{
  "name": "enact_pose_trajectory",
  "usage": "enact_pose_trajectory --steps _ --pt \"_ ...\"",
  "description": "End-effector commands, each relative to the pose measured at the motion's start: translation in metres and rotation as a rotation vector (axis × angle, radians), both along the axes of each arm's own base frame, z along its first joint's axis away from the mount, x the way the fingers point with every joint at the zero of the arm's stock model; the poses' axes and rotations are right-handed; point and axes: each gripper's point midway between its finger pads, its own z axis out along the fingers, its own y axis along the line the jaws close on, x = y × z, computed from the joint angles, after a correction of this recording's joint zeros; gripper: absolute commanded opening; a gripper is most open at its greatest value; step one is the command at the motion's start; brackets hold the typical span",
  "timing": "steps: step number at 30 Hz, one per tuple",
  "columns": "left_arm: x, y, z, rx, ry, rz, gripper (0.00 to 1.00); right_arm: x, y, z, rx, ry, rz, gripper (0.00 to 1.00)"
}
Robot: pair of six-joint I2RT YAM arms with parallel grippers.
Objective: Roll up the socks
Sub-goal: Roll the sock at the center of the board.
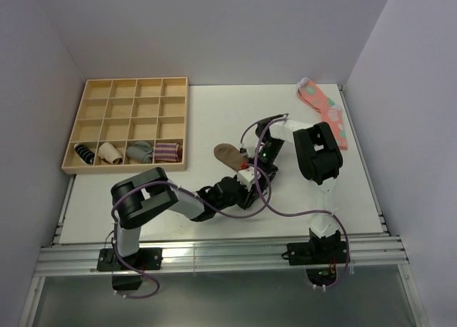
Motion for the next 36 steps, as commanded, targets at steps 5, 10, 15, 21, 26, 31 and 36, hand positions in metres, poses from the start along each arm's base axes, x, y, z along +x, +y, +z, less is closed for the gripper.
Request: enact_pose_trajectory --steps 5,10,15,21,26,31,36 --pt "0.004 0.021 -0.035 0.172 -0.015 0.036 0.39 0.018 0.006 -0.015 0.045 -0.050 0.011 0.00" --pt "-0.001 0.020 -0.040 0.205 -0.029 0.020 0.39 0.019 0.004 -0.013 0.060 -0.028 -0.007 0.00" --pt "-0.006 0.019 -0.049 0.230 -0.003 0.004 0.30 0.023 0.001 -0.013 0.065 -0.042 -0.017 0.00" --pt "-0.014 0.016 -0.055 0.212 0.112 -0.051 0.07 0.024 0.001 -0.010 0.092 -0.083 -0.029 0.18" --pt "-0.018 0.023 -0.059 0.224 0.198 -0.070 0.00 0.033 0.004 -0.004 0.133 -0.166 -0.052 0.41" --pt "-0.027 0.024 -0.062 0.182 0.313 -0.118 0.00 0.048 0.008 0.015 0.178 -0.278 -0.084 0.49" --pt "-0.025 0.033 -0.067 0.156 0.427 -0.111 0.00 0.064 0.005 0.034 0.240 -0.370 -0.139 0.50"
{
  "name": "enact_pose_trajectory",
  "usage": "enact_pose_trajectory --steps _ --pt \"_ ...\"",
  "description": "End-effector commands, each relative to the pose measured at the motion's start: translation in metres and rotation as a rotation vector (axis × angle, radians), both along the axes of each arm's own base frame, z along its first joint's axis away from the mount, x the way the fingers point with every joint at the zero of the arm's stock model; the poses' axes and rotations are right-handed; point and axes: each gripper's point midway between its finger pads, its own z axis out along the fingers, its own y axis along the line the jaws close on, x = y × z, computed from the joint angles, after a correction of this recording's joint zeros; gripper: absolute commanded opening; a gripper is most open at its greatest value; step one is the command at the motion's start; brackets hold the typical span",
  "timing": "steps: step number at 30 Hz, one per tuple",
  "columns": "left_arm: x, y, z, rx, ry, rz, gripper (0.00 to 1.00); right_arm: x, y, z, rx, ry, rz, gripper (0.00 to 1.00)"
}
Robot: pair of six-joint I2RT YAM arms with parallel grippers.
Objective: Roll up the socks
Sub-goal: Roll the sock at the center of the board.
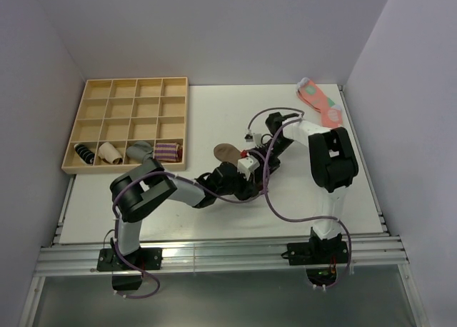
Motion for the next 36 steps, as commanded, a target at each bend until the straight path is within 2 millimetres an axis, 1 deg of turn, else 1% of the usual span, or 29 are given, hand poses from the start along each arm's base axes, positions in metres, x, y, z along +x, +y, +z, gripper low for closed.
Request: enact_pose_trajectory --steps 1,2,4,5,6,7,8,10,11,14,16,17,19,20,23,24,25,26,27,28,29,30,31,34,36 --pt "-0.035 0.036 -0.062 0.176 0.253 -0.046 0.00 0.033 0.003 0.023 0.110 -0.170 -0.051 0.49" --pt "-0.034 0.037 -0.063 0.176 0.281 -0.037 0.00 0.038 0.001 0.030 0.124 -0.214 -0.052 0.49" --pt "-0.034 0.036 -0.063 0.172 0.320 -0.041 0.00 0.039 -0.006 0.032 0.132 -0.262 -0.047 0.48" --pt "-0.036 0.039 -0.064 0.175 0.358 -0.034 0.00 0.042 -0.008 0.034 0.132 -0.301 -0.040 0.48" --pt "-0.035 0.040 -0.063 0.177 0.374 -0.031 0.00 0.039 -0.011 0.038 0.134 -0.340 -0.021 0.47" --pt "-0.037 0.040 -0.063 0.174 0.392 -0.036 0.00 0.038 -0.013 0.040 0.136 -0.363 -0.013 0.44" --pt "-0.038 0.043 -0.062 0.166 0.431 -0.027 0.00 0.036 -0.014 0.042 0.139 -0.381 -0.004 0.43" --pt "-0.040 0.046 -0.060 0.160 0.470 -0.027 0.00 0.034 -0.017 0.045 0.143 -0.433 0.009 0.43" --pt "-0.042 0.049 -0.060 0.156 0.509 -0.028 0.00 0.031 -0.020 0.046 0.146 -0.436 0.017 0.43" --pt "-0.040 0.054 -0.059 0.162 0.554 -0.019 0.00 0.022 -0.021 0.051 0.176 -0.478 0.066 0.43" --pt "-0.043 0.055 -0.058 0.167 0.593 -0.029 0.00 0.014 -0.022 0.052 0.192 -0.513 0.114 0.42" --pt "-0.043 0.056 -0.058 0.163 0.611 -0.030 0.00 0.007 -0.023 0.055 0.197 -0.528 0.132 0.42" --pt "-0.045 0.058 -0.060 0.176 0.652 -0.031 0.00 0.001 -0.024 0.057 0.214 -0.582 0.189 0.43" --pt "-0.046 0.059 -0.060 0.171 0.669 -0.038 0.00 -0.005 -0.025 0.059 0.219 -0.611 0.205 0.43" --pt "-0.051 0.059 -0.062 0.171 0.732 -0.050 0.00 -0.014 -0.026 0.058 0.222 -0.684 0.295 0.44" --pt "-0.052 0.059 -0.063 0.168 0.749 -0.051 0.00 -0.024 -0.025 0.057 0.230 -0.721 0.345 0.45" --pt "-0.054 0.059 -0.061 0.163 0.766 -0.060 0.00 -0.027 -0.025 0.056 0.229 -0.743 0.364 0.45" --pt "-0.053 0.060 -0.061 0.160 0.781 -0.057 0.00 -0.022 -0.025 0.062 0.208 -0.823 0.382 0.46" --pt "-0.053 0.060 -0.061 0.157 0.793 -0.059 0.00 -0.030 -0.027 0.051 0.189 -0.825 0.395 0.46" --pt "-0.054 0.060 -0.062 0.157 0.804 -0.059 0.00 -0.036 -0.021 0.049 0.185 -0.846 0.435 0.46" --pt "-0.055 0.061 -0.061 0.152 0.824 -0.064 0.00 -0.038 -0.022 0.046 0.157 -0.888 0.453 0.47" --pt "-0.056 0.061 -0.060 0.149 0.834 -0.067 0.00 -0.041 -0.018 0.044 0.156 -0.898 0.469 0.48" --pt "-0.055 0.061 -0.061 0.150 0.843 -0.063 0.00 -0.047 -0.010 0.043 0.167 -0.910 0.507 0.49" --pt "-0.058 0.063 -0.062 0.155 0.865 -0.063 0.00 -0.054 0.000 0.041 0.167 -0.936 0.550 0.49" --pt "-0.060 0.064 -0.063 0.154 0.881 -0.068 0.00 -0.054 0.004 0.037 0.157 -0.955 0.568 0.50"
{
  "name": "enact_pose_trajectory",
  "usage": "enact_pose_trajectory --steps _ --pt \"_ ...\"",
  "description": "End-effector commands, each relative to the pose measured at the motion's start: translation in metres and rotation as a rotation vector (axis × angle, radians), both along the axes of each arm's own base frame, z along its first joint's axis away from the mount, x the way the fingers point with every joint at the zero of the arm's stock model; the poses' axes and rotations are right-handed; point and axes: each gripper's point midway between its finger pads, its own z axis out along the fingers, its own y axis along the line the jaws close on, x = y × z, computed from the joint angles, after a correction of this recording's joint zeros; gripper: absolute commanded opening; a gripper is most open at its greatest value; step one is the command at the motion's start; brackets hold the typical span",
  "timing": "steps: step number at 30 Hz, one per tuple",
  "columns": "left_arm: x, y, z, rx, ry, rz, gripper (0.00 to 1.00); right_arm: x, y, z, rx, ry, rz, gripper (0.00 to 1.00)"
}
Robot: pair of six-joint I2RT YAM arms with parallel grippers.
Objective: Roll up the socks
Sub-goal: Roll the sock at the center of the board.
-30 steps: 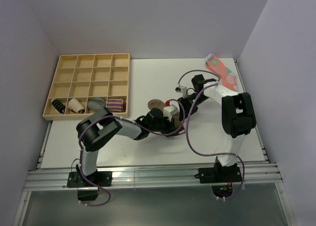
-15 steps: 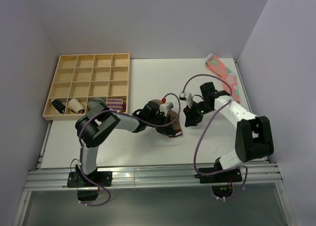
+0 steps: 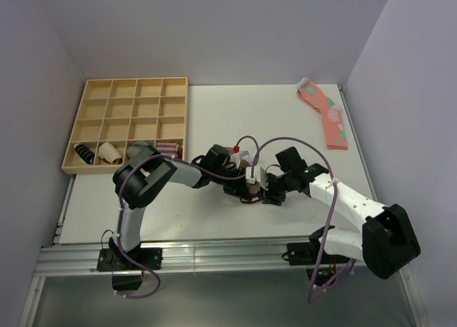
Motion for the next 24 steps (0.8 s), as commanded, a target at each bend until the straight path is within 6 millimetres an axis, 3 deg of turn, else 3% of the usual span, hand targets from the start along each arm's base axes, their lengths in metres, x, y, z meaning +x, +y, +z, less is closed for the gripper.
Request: enact_pose_trajectory --steps 1,19,24 --pt "-0.036 0.038 -0.058 0.224 0.189 -0.003 0.00 0.018 0.011 0.006 0.005 -0.140 0.026 0.50" --pt "-0.038 0.041 -0.060 0.240 0.242 -0.011 0.00 -0.006 0.030 -0.035 -0.137 -0.182 0.185 0.50" --pt "-0.037 0.041 -0.062 0.241 0.246 -0.014 0.00 -0.003 0.033 -0.041 -0.160 -0.209 0.174 0.48"
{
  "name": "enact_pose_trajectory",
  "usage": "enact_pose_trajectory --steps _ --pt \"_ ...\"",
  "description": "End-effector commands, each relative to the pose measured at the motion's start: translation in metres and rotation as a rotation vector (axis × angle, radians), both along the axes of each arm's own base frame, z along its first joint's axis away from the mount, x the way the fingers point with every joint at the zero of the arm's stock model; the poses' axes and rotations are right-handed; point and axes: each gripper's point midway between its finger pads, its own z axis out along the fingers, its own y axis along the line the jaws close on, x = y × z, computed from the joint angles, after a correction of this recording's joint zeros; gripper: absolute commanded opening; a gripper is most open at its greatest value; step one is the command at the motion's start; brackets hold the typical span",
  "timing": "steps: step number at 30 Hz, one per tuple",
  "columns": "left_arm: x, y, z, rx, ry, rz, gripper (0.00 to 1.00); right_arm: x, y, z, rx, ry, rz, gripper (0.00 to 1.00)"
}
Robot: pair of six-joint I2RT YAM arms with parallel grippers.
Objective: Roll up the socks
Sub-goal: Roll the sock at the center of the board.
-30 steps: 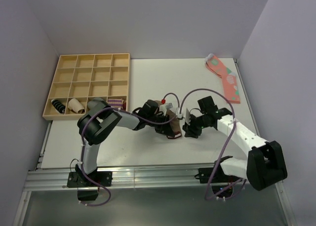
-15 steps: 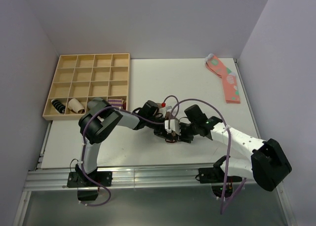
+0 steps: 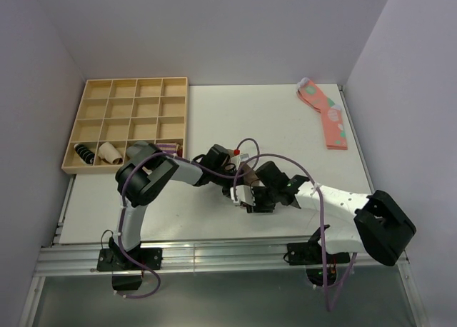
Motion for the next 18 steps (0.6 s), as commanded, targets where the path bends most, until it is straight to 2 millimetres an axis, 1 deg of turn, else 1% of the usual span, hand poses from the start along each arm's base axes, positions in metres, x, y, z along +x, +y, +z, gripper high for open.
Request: enact_pose_trajectory --steps 1,6,9,14,16,17,18 --pt "-0.022 0.035 -0.060 0.231 0.095 0.024 0.00 0.012 0.006 0.000 0.008 -0.059 -0.017 0.48" --pt "-0.023 0.035 -0.059 0.221 0.101 0.019 0.00 0.019 0.009 0.001 0.015 -0.081 -0.037 0.47" --pt "-0.024 0.036 -0.058 0.219 0.105 0.016 0.00 0.023 0.009 -0.004 -0.004 -0.077 -0.043 0.46" --pt "-0.024 0.037 -0.058 0.217 0.111 0.015 0.00 0.022 0.010 -0.010 -0.017 -0.051 -0.041 0.45" --pt "-0.025 0.037 -0.059 0.220 0.115 0.017 0.00 0.021 0.011 -0.010 -0.014 -0.042 -0.046 0.42" --pt "-0.025 0.037 -0.060 0.222 0.117 0.019 0.00 0.021 0.011 -0.010 -0.014 -0.041 -0.049 0.36" --pt "-0.025 0.038 -0.060 0.223 0.125 0.027 0.00 0.022 0.011 -0.009 -0.012 -0.044 -0.051 0.35"
